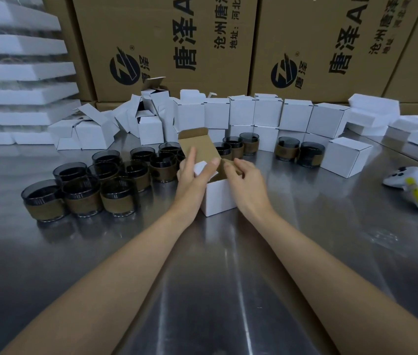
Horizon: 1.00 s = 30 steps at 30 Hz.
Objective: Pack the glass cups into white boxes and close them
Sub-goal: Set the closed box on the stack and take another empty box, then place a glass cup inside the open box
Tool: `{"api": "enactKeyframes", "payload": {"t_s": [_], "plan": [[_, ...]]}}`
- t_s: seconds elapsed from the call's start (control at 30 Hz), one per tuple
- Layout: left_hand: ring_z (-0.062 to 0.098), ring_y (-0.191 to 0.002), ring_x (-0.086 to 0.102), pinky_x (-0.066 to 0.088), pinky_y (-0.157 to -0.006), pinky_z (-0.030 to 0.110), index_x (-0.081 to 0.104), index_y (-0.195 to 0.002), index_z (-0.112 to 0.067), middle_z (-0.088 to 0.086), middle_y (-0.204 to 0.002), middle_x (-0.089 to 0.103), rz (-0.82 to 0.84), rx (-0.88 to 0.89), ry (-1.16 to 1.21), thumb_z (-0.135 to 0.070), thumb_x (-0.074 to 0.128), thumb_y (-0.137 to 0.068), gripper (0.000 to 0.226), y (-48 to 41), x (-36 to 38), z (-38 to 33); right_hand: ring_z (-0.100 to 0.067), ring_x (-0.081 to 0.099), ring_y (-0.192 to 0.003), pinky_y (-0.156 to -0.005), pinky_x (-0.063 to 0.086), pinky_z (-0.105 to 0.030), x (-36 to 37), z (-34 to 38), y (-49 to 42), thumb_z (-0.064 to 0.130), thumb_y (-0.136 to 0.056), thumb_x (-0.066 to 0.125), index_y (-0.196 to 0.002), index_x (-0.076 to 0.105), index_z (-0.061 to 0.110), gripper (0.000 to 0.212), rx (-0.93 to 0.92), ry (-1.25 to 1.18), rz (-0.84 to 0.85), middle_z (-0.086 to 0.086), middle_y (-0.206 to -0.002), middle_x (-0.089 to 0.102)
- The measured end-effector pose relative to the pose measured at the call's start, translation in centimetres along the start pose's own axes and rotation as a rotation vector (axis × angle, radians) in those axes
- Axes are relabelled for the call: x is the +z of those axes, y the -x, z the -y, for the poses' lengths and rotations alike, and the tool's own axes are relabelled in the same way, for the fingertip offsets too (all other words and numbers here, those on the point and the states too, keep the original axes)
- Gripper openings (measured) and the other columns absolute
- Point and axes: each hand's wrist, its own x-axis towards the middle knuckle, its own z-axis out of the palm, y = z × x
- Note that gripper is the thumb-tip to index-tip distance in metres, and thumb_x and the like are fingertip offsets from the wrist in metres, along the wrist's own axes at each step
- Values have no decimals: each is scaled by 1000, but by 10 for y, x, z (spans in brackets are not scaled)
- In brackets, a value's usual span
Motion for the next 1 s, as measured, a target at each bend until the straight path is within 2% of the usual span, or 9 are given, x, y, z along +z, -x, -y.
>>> {"api": "enactKeyframes", "payload": {"t_s": [0.07,0.17,0.3,0.4,0.53,0.6,0.67,0.87,1.0], "plan": [[6,-140,24,24,-118,35,20,-154,-29,-21,-136,25,10,5,-55,-58,66,-66,103,1,-1,-1,-13,50,-125,-92,35,-16,-4,-1,-1,37,-97,49,-135,56,12,46,2,48,74,0,-136,57],[8,-140,25,27,-118,35,17,-154,-27,-19,-135,24,30,-2,-54,-57,73,-60,114,-1,-3,-2,-4,55,-109,-77,35,-4,-16,-2,1,45,-98,45,-123,65,25,38,-26,68,202,13,-114,65],[9,-138,31,29,-117,35,15,-155,-26,-17,-137,25,62,-2,-51,-46,75,-61,113,-4,-7,0,13,51,-115,-93,37,-7,-32,-8,5,59,-91,47,-120,57,46,33,24,-109,421,31,-117,61],[8,-129,44,39,-110,30,17,-154,-26,-14,-141,30,66,17,0,-35,76,-67,106,-6,-9,2,16,52,-108,-80,41,-1,-35,-16,6,53,-81,65,-140,37,36,68,16,-43,498,30,-122,53],[13,-121,56,47,-102,32,24,-153,-26,-3,-142,46,22,29,110,-28,70,-82,84,-5,-10,3,-3,55,-118,-96,49,-22,-30,-20,3,48,-65,78,-132,33,20,85,5,-30,460,7,-135,51],[1,-109,61,51,-89,20,37,-145,-27,-11,-128,60,-39,60,162,-26,61,-92,58,-5,-8,3,-8,54,-120,-104,45,-33,-29,-21,0,51,-60,80,-125,38,19,84,3,-49,409,4,-130,54],[-12,-98,61,46,-78,7,44,-135,-27,-24,-110,62,-117,116,160,-22,48,-100,35,-5,-4,2,-7,53,-119,-103,44,-30,-27,-23,-2,48,-64,82,-123,39,18,79,-14,-26,377,6,-126,56],[12,-113,56,45,-103,45,49,-132,-29,-4,-132,54,-248,39,91,-17,33,-102,36,-12,-4,7,-4,51,-112,-85,38,-13,-35,-33,-11,45,-74,80,-123,38,22,68,-12,75,254,12,-119,54],[11,-121,51,38,-107,27,50,-137,-8,4,-144,45,-127,15,-112,-7,32,-102,40,-11,-1,10,-5,47,-122,-91,36,-18,-42,-38,-15,50,-79,72,-131,38,19,69,-25,172,253,7,-134,52]]}}
